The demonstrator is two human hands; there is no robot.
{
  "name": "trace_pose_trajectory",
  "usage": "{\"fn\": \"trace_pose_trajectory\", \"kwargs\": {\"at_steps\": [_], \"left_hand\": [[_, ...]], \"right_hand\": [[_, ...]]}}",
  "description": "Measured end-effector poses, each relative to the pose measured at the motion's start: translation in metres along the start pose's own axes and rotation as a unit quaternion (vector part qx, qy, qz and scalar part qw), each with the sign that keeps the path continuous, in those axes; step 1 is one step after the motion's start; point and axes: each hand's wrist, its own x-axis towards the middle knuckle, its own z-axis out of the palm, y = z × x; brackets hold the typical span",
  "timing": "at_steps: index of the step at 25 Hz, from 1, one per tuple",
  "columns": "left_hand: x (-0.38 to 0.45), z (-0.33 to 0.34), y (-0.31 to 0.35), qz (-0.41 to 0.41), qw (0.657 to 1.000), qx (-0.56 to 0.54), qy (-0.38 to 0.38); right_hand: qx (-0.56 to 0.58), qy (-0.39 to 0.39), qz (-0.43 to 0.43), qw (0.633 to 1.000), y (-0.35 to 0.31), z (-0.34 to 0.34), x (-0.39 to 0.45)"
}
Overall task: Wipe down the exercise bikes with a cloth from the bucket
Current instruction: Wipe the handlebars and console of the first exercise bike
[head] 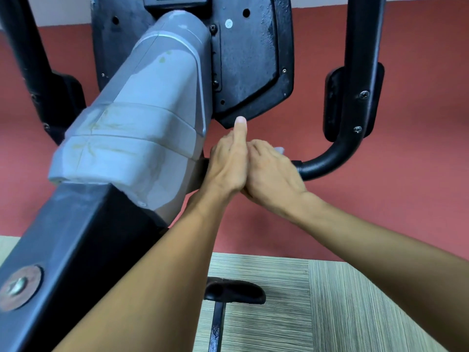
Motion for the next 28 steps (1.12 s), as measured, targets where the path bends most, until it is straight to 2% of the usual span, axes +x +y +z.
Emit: {"fn": "trace_pose_trajectory", "kwargs": {"at_steps": [1, 3, 5, 6, 10, 14, 18, 22, 24, 26, 28], "left_hand": [[-0.002, -0.001, 0.001, -0.001, 1.000, 0.003, -0.002], [-0.003, -0.003, 0.004, 0.027, 0.999, 0.032, -0.001], [-0.007, -0.003, 0.009, 0.034, 0.998, 0.057, 0.008], [-0.008, -0.001, 0.008, 0.038, 0.996, 0.076, 0.010], [-0.007, 0.001, -0.013, 0.083, 0.978, 0.183, -0.058], [-0.011, 0.002, -0.027, 0.098, 0.945, 0.289, -0.120], [-0.014, 0.000, -0.032, 0.140, 0.921, 0.338, -0.135], [-0.008, 0.002, -0.040, 0.161, 0.908, 0.365, -0.123], [-0.009, 0.001, -0.042, 0.167, 0.908, 0.364, -0.124], [-0.010, 0.000, -0.042, 0.173, 0.905, 0.366, -0.128], [-0.012, 0.000, -0.042, 0.178, 0.902, 0.372, -0.127]], "right_hand": [[0.031, -0.003, 0.006, 1.000, -0.007, 0.000, 0.006], [0.041, 0.043, -0.068, 0.996, 0.002, 0.006, -0.003], [-0.039, 0.080, -0.157, 0.984, 0.033, 0.013, -0.022], [-0.081, 0.081, -0.165, 0.979, 0.044, 0.011, -0.029], [-0.068, 0.091, -0.091, 0.989, 0.030, 0.009, -0.017], [-0.065, 0.088, -0.093, 0.990, 0.058, 0.001, -0.035], [-0.144, 0.060, -0.121, 0.980, 0.092, -0.005, -0.051], [-0.104, 0.059, -0.053, 0.991, 0.076, -0.001, -0.032], [-0.109, 0.086, -0.087, 0.986, 0.087, -0.001, -0.044], [-0.175, 0.070, -0.145, 0.971, 0.102, -0.008, -0.062], [-0.218, 0.061, -0.142, 0.964, 0.101, -0.012, -0.063]]}}
